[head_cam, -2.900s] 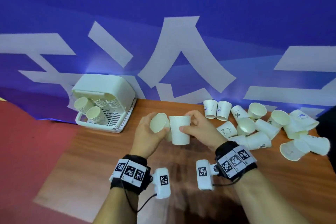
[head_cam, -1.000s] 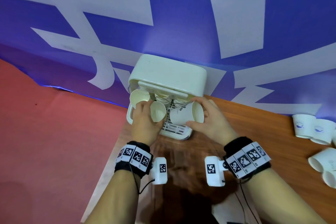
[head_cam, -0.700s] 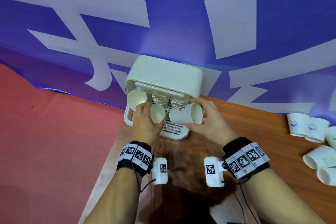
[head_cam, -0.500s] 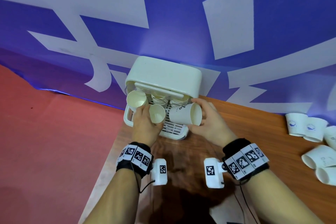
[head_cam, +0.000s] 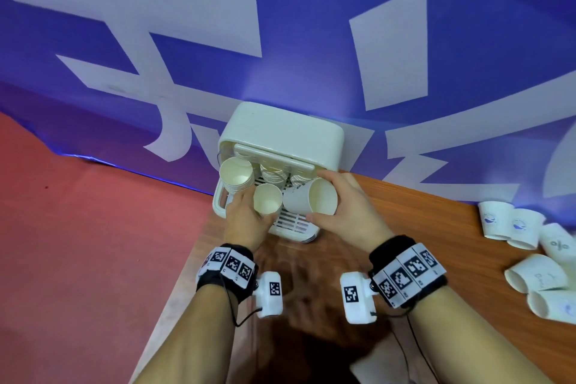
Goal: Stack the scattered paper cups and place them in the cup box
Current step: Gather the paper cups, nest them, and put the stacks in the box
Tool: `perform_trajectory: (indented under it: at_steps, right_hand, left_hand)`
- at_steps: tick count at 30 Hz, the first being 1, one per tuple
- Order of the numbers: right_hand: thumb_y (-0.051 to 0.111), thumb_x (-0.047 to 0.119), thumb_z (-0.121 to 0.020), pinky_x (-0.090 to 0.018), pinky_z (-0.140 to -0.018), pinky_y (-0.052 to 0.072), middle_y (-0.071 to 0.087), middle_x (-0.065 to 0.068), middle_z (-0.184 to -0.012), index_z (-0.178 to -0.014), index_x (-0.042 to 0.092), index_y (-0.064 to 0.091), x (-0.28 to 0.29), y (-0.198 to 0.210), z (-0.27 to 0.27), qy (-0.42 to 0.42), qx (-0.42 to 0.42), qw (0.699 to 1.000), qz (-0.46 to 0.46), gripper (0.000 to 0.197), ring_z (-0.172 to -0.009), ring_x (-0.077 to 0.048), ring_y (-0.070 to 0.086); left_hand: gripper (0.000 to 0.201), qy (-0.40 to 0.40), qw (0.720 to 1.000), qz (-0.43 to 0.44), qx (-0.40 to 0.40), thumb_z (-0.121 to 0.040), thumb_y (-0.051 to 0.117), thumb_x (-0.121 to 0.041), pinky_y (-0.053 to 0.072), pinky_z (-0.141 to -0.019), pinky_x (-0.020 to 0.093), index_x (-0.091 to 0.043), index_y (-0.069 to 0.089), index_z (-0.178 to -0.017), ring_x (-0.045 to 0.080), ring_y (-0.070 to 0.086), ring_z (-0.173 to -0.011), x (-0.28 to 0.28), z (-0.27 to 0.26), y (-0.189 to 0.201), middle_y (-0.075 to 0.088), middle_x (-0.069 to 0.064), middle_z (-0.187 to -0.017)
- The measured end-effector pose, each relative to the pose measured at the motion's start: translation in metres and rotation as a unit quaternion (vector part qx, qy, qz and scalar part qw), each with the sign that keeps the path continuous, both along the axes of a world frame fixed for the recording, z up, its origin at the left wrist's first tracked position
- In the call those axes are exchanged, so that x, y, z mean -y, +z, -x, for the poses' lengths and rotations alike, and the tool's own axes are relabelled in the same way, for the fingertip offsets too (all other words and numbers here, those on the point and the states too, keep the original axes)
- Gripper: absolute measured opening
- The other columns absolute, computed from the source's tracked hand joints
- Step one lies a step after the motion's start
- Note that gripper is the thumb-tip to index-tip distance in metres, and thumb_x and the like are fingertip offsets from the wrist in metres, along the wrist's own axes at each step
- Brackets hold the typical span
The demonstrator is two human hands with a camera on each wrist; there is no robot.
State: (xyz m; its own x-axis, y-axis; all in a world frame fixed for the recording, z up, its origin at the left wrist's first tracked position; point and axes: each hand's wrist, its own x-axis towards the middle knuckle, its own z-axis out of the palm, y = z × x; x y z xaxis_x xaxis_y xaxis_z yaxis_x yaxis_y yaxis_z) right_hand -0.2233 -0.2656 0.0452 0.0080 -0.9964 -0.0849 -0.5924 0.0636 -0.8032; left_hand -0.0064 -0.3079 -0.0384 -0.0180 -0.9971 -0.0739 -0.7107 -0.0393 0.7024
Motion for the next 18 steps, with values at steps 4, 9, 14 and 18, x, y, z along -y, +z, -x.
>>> perform_trajectory:
  at_steps: [4, 9, 14, 18]
  right_hand:
    - [0.084, 0.025, -0.071, -0.02, -0.098, 0.037, 0.047, 0.01, -0.124, -0.139, 0.024, 0.046, 0.004, 0.001, -0.025, 0.008, -0.006, 1.0, 0.011, 0.078, -0.113, -0.003, 0.046]
    - [0.083, 0.029, -0.075, -0.015, -0.104, 0.026, 0.042, 0.004, -0.139, -0.145, 0.019, 0.042, 0.01, -0.011, -0.059, 0.024, -0.044, 0.998, 0.026, 0.082, -0.128, -0.008, 0.04]
    - [0.081, 0.029, -0.076, -0.027, -0.102, 0.038, 0.041, 0.001, -0.13, -0.146, 0.023, 0.04, 0.02, -0.02, -0.08, 0.028, -0.111, 0.993, 0.038, 0.081, -0.123, -0.019, 0.046]
    - [0.079, 0.031, -0.078, -0.037, -0.101, 0.043, 0.041, 0.0, -0.13, -0.144, 0.02, 0.04, 0.028, -0.03, -0.088, 0.044, -0.154, 0.987, 0.028, 0.078, -0.123, -0.024, 0.046]
  left_hand:
    - [0.061, 0.021, 1.0, 0.011, -0.021, -0.075, 0.076, -0.018, 0.04, -0.101, 0.036, -0.014, 0.056, -0.133, 0.026, 0.05, -0.121, -0.009, -0.012, 0.004, 0.058, 0.01, -0.124]
    - [0.046, 0.046, 0.998, 0.004, -0.039, -0.078, 0.069, -0.01, 0.04, -0.106, 0.042, -0.013, 0.063, -0.123, 0.029, 0.052, -0.118, -0.016, -0.037, 0.008, 0.057, 0.011, -0.123]
    - [0.04, 0.068, 0.997, 0.005, -0.04, -0.079, 0.069, -0.012, 0.041, -0.102, 0.036, -0.014, 0.065, -0.119, 0.025, 0.054, -0.111, -0.018, -0.06, 0.003, 0.057, 0.007, -0.119]
    - [0.036, 0.078, 0.996, 0.0, -0.045, -0.081, 0.069, -0.014, 0.038, -0.1, 0.027, -0.015, 0.066, -0.117, 0.022, 0.054, -0.111, -0.017, -0.069, -0.001, 0.057, 0.006, -0.119]
